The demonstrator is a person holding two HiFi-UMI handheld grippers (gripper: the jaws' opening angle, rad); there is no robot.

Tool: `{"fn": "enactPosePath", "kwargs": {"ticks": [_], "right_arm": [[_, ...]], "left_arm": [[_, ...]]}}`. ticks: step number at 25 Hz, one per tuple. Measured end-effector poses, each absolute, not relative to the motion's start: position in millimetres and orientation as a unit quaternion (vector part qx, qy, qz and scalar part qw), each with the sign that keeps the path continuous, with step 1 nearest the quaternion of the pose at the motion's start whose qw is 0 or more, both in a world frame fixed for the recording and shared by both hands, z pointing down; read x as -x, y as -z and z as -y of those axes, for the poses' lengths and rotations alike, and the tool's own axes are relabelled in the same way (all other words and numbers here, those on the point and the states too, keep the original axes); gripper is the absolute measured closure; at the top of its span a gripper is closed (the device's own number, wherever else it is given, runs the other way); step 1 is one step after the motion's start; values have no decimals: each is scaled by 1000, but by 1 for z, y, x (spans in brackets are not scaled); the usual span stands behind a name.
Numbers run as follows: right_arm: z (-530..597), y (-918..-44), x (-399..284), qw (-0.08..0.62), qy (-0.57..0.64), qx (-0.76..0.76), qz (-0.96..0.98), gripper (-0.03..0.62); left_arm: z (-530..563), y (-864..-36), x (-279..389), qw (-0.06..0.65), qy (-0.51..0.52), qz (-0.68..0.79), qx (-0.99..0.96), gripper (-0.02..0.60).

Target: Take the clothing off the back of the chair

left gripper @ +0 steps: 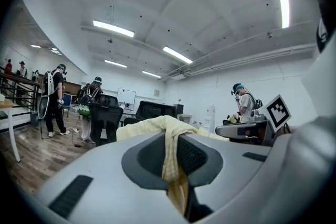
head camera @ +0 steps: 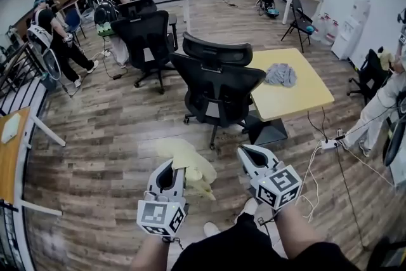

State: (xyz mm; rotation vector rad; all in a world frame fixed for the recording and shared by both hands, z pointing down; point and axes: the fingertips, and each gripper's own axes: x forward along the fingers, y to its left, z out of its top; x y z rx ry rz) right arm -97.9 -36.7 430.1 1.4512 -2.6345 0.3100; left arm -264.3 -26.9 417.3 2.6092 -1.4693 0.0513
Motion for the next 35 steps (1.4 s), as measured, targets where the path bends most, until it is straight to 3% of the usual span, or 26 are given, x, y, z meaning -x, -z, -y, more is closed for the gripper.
{"fn": "enactPosePath", "kwargs": {"ticks": [35], "right_arm": [[-6, -437, 98, 77, -90, -466, 877, 583]], "left_arm": [[-12, -424, 241, 81, -24, 468, -880, 537]]}}
